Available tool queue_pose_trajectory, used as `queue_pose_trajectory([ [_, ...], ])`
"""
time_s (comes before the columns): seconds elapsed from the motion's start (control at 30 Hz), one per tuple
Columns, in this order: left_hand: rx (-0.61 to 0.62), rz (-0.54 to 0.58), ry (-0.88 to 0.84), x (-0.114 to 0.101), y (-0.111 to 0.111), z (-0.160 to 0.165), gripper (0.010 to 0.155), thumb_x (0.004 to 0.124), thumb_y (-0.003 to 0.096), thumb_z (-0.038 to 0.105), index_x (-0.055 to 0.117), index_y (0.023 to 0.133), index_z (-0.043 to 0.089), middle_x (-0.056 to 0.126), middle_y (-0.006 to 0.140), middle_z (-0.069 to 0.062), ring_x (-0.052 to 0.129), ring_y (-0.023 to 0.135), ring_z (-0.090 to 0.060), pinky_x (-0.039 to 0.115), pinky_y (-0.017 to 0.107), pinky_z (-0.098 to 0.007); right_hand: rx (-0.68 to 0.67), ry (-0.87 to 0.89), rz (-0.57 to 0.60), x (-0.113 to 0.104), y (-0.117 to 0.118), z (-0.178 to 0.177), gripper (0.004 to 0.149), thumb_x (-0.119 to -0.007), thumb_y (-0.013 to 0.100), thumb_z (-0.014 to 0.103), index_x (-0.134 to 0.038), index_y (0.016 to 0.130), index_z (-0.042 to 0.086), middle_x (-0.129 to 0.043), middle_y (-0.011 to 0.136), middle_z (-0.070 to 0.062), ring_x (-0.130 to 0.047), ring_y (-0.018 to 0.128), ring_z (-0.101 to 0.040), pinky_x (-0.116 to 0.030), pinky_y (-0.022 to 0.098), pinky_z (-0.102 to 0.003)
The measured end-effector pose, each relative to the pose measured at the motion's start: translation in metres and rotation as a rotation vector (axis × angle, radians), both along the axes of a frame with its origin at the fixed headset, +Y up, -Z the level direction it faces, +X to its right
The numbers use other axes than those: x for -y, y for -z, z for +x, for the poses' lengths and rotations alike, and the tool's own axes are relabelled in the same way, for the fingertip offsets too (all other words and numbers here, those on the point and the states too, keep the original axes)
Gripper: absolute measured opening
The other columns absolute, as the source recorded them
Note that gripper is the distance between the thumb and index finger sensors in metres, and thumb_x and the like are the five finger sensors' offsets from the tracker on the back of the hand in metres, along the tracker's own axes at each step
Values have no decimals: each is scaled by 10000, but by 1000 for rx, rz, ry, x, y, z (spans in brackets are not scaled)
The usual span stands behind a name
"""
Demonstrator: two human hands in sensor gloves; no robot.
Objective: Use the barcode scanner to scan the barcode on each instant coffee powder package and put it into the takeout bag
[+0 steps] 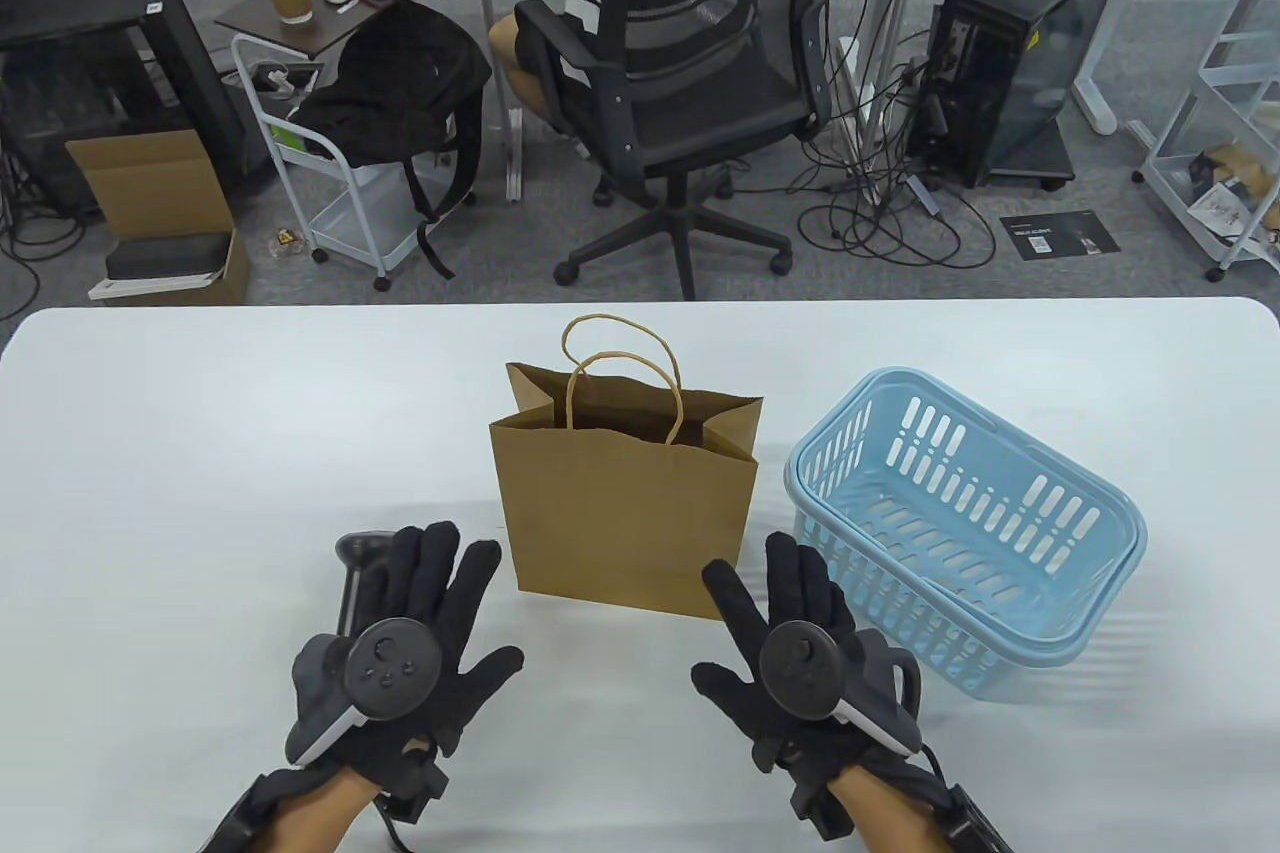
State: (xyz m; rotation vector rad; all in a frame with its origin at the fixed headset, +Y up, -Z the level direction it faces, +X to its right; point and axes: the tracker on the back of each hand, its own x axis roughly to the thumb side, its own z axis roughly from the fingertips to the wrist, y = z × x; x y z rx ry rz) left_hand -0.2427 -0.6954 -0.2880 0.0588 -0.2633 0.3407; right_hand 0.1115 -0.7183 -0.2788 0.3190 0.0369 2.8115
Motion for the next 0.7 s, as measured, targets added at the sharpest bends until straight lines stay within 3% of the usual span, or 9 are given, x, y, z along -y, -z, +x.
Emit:
queue_pose_trajectory([
  [0.7, 0, -7, 3, 1, 1, 0, 935, 723, 406, 719, 166, 1107, 450, 119, 1238, 47, 51, 1165, -279, 174, 842, -531, -7, 16, -34, 3, 2, 0, 873, -698, 451, 730, -194, 1126, 500, 76, 1178, -155, -80, 1107, -431, -263, 831, -591],
])
